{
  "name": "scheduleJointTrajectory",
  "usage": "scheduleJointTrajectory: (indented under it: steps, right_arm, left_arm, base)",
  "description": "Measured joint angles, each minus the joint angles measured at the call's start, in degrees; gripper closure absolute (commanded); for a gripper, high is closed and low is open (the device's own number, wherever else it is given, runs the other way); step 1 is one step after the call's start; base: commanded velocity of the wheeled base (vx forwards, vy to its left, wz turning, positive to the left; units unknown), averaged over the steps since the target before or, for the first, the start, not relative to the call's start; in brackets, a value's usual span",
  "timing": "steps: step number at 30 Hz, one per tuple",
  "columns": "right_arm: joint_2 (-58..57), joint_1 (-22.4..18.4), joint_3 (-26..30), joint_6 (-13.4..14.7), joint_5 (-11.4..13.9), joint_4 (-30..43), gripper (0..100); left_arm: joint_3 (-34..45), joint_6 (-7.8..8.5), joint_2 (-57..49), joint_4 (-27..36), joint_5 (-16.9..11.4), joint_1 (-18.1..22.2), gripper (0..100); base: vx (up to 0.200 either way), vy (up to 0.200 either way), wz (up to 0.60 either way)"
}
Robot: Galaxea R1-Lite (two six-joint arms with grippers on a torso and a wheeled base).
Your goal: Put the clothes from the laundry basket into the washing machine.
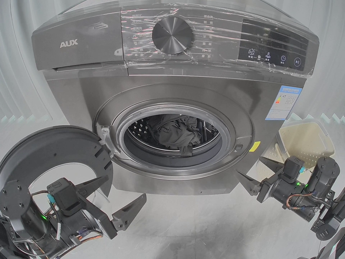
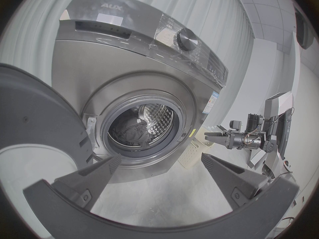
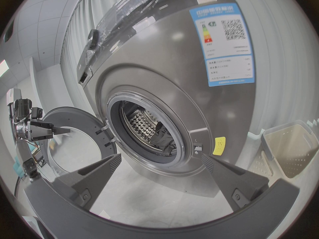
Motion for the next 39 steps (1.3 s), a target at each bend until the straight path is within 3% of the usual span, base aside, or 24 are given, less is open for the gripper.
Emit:
scheduleJointTrajectory:
  steps: [6,15,25,32,39]
  right_arm:
    - [-2.15,-0.83,2.61,-0.33,-0.09,0.0,0]
    - [-7.61,-6.02,6.17,-1.83,0.04,4.6,0]
    - [-25.64,-6.92,6.36,-3.78,-0.66,30.93,0]
    - [-44.02,-8.96,6.36,-4.49,-1.45,48.75,0]
    - [-63.43,-15.31,6.36,-6.44,-1.56,66.21,0]
  left_arm:
    - [1.27,1.61,-2.29,0.38,0.11,0.41,0]
    - [5.18,4.16,-7.78,0.79,0.02,2.79,0]
    - [7.98,6.27,-16.48,5.22,-0.09,6.9,0]
    - [8.18,7.5,-26.12,17.81,-0.41,11.73,0]
    - [8.18,7.42,-37.13,29.09,-0.83,17.43,0]
  base:
    - [-0.2,0.0,0.0]
    - [-0.2,0.0,0.0]
    - [-0.2,0.0,0.0]
    - [-0.143,0.0,0.0]
    - [0.0,0.0,0.0]
